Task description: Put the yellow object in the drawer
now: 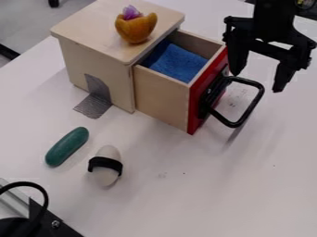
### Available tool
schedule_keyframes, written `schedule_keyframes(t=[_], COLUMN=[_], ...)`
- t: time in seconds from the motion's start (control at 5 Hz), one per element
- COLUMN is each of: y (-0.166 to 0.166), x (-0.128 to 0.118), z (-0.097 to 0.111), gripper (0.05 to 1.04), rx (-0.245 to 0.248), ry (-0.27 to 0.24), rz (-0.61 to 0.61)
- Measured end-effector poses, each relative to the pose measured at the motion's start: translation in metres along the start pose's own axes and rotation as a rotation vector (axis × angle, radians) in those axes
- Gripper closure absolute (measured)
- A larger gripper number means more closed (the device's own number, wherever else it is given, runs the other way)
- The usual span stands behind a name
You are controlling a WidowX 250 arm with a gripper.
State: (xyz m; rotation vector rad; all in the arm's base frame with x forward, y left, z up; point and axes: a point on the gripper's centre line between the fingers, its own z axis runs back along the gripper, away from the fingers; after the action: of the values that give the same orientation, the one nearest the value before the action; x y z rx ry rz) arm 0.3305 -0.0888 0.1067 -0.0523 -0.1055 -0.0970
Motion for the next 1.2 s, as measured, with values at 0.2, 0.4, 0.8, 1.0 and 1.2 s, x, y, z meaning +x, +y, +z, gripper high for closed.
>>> schedule_keyframes(t=[0.2, 0.4, 0.8, 1.0, 1.2], y=[0.000, 0.011, 0.061, 0.097, 0.125], x=[-0.005, -0.014, -0.018, -0.020, -0.021], z=[-0.010, 0.002, 0.053, 0.083, 0.101], gripper=[0.083, 0.083, 0.083, 0.083, 0.083], rx=[0.001, -0.038, -0.044, -0.047, -0.028], ry=[0.035, 0.027, -0.003, -0.032, -0.049], rz=[0.003, 0.056, 0.148, 0.241, 0.294])
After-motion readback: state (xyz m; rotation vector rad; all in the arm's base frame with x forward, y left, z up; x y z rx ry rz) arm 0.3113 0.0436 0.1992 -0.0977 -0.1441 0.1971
